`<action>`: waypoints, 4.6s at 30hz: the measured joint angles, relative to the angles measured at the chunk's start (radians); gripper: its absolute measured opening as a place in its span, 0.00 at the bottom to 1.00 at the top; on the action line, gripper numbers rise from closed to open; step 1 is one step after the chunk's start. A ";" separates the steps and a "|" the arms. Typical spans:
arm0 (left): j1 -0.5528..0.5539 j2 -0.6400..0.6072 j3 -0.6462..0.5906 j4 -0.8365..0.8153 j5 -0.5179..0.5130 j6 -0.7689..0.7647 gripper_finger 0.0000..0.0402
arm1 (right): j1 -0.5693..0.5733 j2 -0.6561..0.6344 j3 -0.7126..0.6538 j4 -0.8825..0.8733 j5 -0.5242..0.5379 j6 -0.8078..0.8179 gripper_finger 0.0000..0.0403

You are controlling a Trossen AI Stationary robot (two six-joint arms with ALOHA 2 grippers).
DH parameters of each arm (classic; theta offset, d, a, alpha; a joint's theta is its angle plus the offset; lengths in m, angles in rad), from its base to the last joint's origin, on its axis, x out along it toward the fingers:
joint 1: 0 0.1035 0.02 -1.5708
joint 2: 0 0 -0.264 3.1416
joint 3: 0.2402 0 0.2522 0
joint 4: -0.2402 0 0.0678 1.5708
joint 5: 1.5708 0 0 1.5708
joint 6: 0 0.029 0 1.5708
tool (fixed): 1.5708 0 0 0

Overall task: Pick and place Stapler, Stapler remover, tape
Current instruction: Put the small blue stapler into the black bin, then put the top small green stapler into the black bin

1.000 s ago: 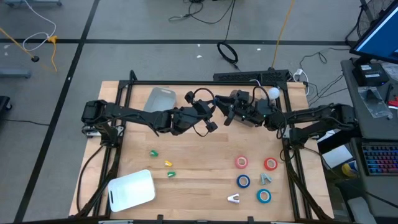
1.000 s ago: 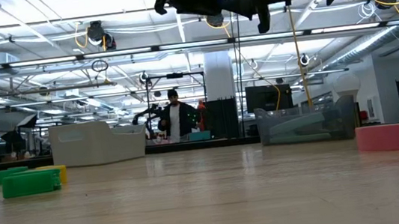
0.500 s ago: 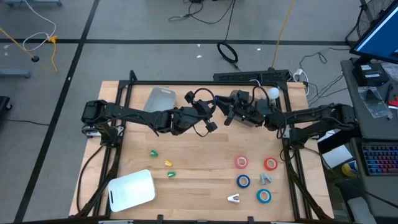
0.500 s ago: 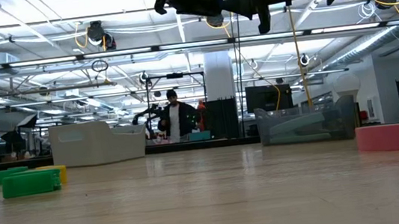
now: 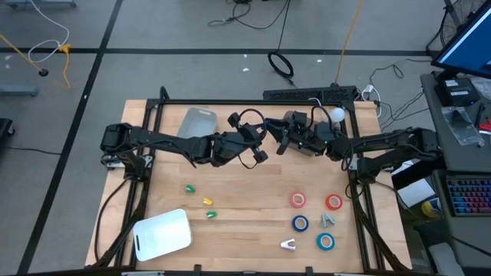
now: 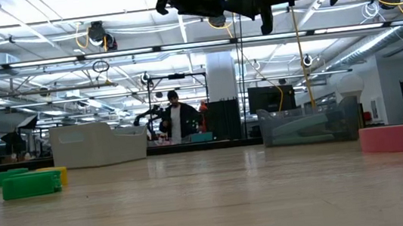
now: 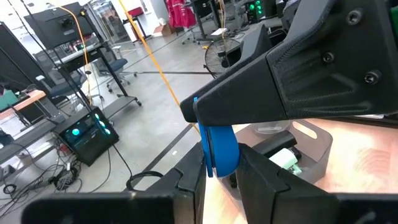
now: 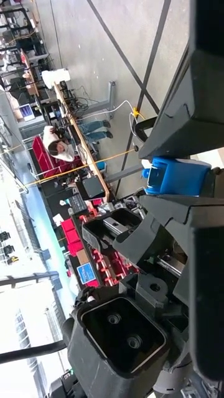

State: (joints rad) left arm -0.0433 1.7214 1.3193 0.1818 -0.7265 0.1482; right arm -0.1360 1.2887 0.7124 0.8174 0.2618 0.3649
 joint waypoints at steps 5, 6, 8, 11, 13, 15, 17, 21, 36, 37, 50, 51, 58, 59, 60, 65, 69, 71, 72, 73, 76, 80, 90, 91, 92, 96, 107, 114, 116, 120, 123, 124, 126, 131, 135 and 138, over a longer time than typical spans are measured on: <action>-0.001 0.000 0.000 0.000 0.002 0.004 0.25 | 0.000 -0.007 -0.001 -0.015 -0.005 -0.012 0.18; 0.000 0.000 0.000 0.000 0.005 0.003 0.27 | 0.000 -0.012 -0.002 -0.027 -0.004 -0.014 0.18; 0.002 0.000 0.000 -0.011 0.004 0.003 0.31 | 0.000 -0.018 -0.003 -0.037 -0.003 -0.014 0.18; 0.002 0.000 0.000 -0.019 0.003 0.003 0.37 | 0.000 -0.027 -0.003 -0.069 0.000 -0.014 0.18; 0.002 -0.001 0.000 -0.019 0.000 0.003 0.40 | 0.000 -0.031 -0.003 -0.068 0.000 -0.015 0.18; 0.003 -0.001 0.000 -0.026 -0.001 0.004 0.43 | 0.000 -0.032 -0.002 -0.066 0.001 -0.026 0.18; 0.003 -0.001 0.000 -0.038 -0.004 0.006 0.45 | 0.000 -0.036 -0.003 -0.072 0.003 -0.035 0.18; 0.005 -0.001 0.000 -0.090 -0.014 0.020 0.46 | -0.001 -0.050 -0.002 -0.102 0.027 -0.039 0.18; 0.005 -0.001 0.000 -0.263 -0.083 -0.130 0.45 | -0.067 -0.273 -0.001 -0.681 0.185 -0.094 0.18; 0.005 -0.001 0.000 -0.269 -0.082 -0.142 0.45 | -0.074 -0.287 -0.001 -0.733 0.191 -0.093 0.18; 0.005 -0.001 0.000 -0.277 -0.032 -0.193 0.45 | -0.128 -0.342 -0.001 -1.255 0.214 0.093 0.19; 0.005 -0.001 0.000 -0.277 -0.032 -0.199 0.45 | -0.129 -0.342 -0.001 -1.292 0.214 0.114 0.19; 0.005 -0.001 0.000 -0.278 -0.030 -0.210 0.45 | -0.128 -0.342 -0.001 -1.461 0.206 0.220 0.19; 0.005 -0.001 0.000 -0.278 -0.030 -0.210 0.45 | -0.128 -0.342 -0.001 -1.477 0.206 0.227 0.19; 0.005 -0.001 0.000 -0.278 -0.030 -0.210 0.45 | -0.128 -0.342 -0.001 -1.486 0.206 0.229 0.19; 0.005 -0.001 0.000 -0.278 -0.030 -0.213 0.45 | -0.128 -0.341 -0.047 -1.457 0.205 0.252 0.19; 0.005 -0.001 0.000 -0.278 -0.030 -0.222 0.45 | -0.129 -0.339 -0.105 -1.397 0.182 0.275 0.20; 0.005 -0.001 0.000 -0.278 -0.030 -0.220 0.45 | -0.129 -0.339 -0.127 -1.354 0.181 0.277 0.20; 0.005 -0.001 0.000 -0.278 -0.030 -0.209 0.45 | -0.129 -0.339 -0.136 -1.341 0.181 0.278 0.20; 0.005 -0.001 0.000 -0.280 -0.030 -0.202 0.45 | -0.129 -0.339 -0.142 -1.338 0.181 0.278 0.20; -0.004 -0.001 0.000 -0.291 -0.030 -0.218 0.45 | -0.129 -0.335 -0.151 -1.337 0.179 0.279 0.20; -0.001 -0.002 0.001 -0.327 0.016 -0.352 0.45 | -0.129 -0.334 -0.156 -1.339 0.179 0.279 0.20; 0.137 -0.008 -0.111 -0.258 0.491 -0.475 0.45 | -0.139 -0.313 -0.157 -1.342 0.180 0.269 0.20; 0.143 -0.020 -0.133 -0.218 0.513 -0.471 0.45 | -0.139 -0.307 -0.157 -1.340 0.180 0.267 0.20; 0.149 -0.029 -0.154 -0.163 0.534 -0.463 0.45 | -0.139 -0.301 -0.157 -1.342 0.180 0.264 0.20; 0.178 -0.055 -0.253 0.000 0.666 -0.447 0.45 | -0.139 -0.287 -0.157 -1.337 0.178 0.253 0.21; 0.215 -0.128 -0.496 0.320 0.783 -0.553 0.45 | -0.140 -0.286 -0.157 -1.344 0.142 0.240 0.25; 0.214 -0.154 -0.525 0.312 0.794 -0.565 0.45 | -0.145 -0.287 -0.157 -1.343 0.127 0.236 0.28; 0.213 -0.161 -0.525 0.322 0.806 -0.562 0.45 | -0.145 -0.287 -0.158 -1.344 0.128 0.238 0.29; 0.208 -0.159 -0.525 0.313 0.806 -0.559 0.45 | -0.145 -0.287 -0.157 -1.342 0.128 0.240 0.29; 0.205 -0.159 -0.525 0.322 0.807 -0.558 0.45 | -0.145 -0.287 -0.157 -1.337 0.127 0.239 0.29; 0.203 -0.159 -0.525 0.320 0.811 -0.558 0.45 | -0.145 -0.288 -0.158 -1.330 0.127 0.231 0.29; 0.198 -0.159 -0.525 0.317 0.819 -0.555 0.45 | -0.145 -0.299 -0.158 -1.294 0.126 0.202 0.29; 0.184 -0.164 -0.525 0.309 0.871 -0.514 0.45 | -0.139 -0.373 -0.157 -1.156 0.126 0.120 0.28; 0.144 -0.211 -0.524 0.213 0.885 -0.481 0.45 | -0.115 -0.461 -0.157 -1.089 0.125 0.069 0.27; 0.106 -0.271 -0.513 0.008 0.873 -0.471 0.45 | -0.089 -0.527 -0.157 -1.067 0.126 0.056 0.26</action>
State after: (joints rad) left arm 0.0626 1.4506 0.8067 0.1902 0.1465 -0.3229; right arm -0.2255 0.7620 0.5552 -0.2497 0.3874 0.4211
